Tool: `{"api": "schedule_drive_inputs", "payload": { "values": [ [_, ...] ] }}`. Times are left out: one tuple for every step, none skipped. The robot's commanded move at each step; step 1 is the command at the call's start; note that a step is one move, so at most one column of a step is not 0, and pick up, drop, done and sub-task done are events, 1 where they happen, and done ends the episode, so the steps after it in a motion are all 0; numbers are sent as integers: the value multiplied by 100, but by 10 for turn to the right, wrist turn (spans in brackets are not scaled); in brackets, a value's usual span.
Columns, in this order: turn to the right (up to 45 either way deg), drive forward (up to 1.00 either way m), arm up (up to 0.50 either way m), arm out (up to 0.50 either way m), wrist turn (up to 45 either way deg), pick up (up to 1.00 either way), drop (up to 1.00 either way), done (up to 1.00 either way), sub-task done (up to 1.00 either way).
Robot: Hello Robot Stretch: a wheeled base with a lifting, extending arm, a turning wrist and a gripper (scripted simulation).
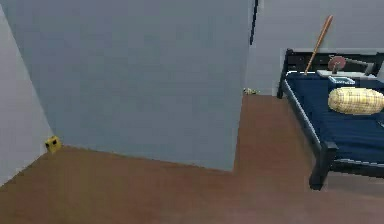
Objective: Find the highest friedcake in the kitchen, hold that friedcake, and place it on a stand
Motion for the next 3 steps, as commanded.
{"api": "schedule_drive_inputs", "payload": {
  "values": [
    [-450,0,0,0,0,0,0,0,0],
    [-450,0,0,0,0,0,0,0,0],
    [-450,0,0,0,0,0,0,0,0]
  ]
}}
